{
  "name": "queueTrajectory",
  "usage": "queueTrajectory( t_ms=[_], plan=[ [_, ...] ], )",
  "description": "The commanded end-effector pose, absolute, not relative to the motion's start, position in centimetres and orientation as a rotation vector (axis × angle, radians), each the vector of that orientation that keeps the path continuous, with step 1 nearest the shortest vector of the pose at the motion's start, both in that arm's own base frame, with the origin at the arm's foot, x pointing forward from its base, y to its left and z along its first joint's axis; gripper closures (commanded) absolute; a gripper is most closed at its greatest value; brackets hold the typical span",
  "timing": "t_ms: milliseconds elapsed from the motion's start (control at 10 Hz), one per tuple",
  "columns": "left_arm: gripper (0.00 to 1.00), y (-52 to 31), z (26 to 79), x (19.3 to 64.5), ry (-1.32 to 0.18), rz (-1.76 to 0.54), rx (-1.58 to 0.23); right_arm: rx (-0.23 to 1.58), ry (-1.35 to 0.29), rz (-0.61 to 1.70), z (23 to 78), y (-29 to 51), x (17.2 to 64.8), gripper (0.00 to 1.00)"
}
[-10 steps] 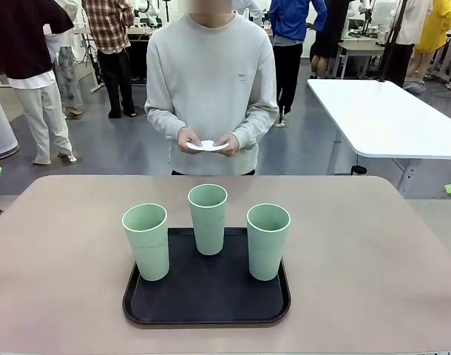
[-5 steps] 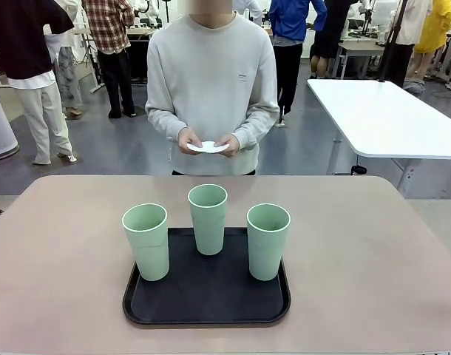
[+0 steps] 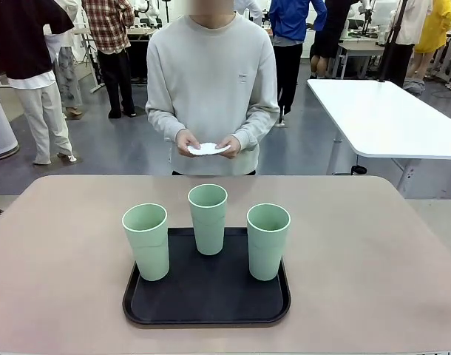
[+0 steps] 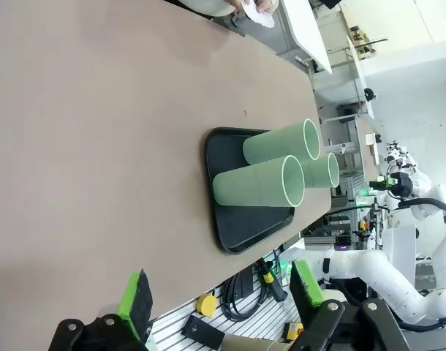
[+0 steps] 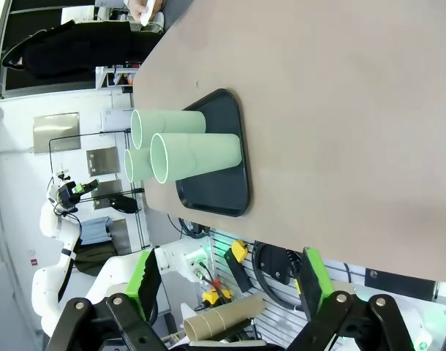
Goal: Place coasters on the table and set cups on them.
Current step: Pick up one Reusable plastic cup and place it on a coaster set by the human.
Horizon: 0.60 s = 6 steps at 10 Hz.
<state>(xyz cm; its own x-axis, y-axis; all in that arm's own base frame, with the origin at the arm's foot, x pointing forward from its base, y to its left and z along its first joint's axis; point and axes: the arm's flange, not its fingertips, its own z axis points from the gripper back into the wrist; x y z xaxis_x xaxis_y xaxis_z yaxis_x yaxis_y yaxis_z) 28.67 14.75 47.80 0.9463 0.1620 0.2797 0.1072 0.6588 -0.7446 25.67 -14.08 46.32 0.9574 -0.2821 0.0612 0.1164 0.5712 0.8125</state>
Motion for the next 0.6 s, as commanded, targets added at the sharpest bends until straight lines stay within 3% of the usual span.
queueTrajectory(
  t_ms=[0, 500],
  plan=[
    [0.0, 14.74, 47.63, 28.85, -0.348, 0.04, -0.873, 0.938, -0.202, -0.236, 46.32, -14.23, 25.76, 0.0],
    [0.0, 14.74, 47.63, 28.85, -0.348, 0.04, -0.873, 0.938, -0.202, -0.236, 46.32, -14.23, 25.76, 0.0]
  ],
)
